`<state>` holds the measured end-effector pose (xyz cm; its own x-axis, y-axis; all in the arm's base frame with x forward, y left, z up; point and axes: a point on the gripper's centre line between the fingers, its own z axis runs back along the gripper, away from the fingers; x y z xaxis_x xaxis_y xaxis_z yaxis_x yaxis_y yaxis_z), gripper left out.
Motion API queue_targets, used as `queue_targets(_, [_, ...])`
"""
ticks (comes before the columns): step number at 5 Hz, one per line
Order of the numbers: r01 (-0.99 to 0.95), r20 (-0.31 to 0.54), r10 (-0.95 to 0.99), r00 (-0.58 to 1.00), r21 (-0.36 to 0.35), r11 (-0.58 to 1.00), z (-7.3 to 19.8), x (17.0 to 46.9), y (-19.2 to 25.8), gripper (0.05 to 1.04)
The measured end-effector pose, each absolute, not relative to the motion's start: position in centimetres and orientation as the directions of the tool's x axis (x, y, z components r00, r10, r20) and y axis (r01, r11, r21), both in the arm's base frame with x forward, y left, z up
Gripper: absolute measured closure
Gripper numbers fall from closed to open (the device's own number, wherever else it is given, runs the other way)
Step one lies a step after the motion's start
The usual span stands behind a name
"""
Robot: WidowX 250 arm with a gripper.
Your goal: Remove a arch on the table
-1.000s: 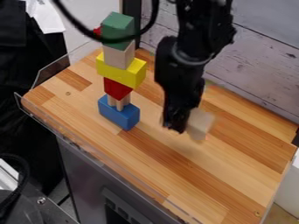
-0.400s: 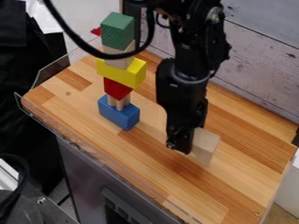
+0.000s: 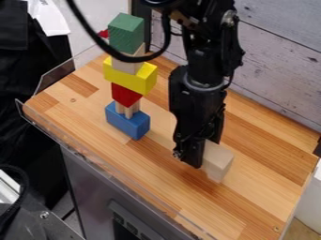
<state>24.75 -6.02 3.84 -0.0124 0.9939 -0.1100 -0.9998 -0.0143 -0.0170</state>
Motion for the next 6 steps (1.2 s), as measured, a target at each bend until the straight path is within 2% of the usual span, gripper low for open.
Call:
queue_targets(2, [-1.000, -0.114, 0.993, -0.001, 0.004, -0.001, 2.9, 24.9, -5.9, 0.511])
queue_targets(4, [-0.997, -0.134, 0.988, -0.072, -0.001, -0.073, 2.2, 25.6, -6.4, 0.511])
queue_targets(5, [-0.996, -0.145, 0.985, -0.091, -0.001, -0.092, 2.0, 25.4, -6.2, 0.455])
queue_targets(6, [-0.997, -0.138, 0.987, -0.078, 0.019, -0.076, 2.0, 25.1, -6.1, 0.155])
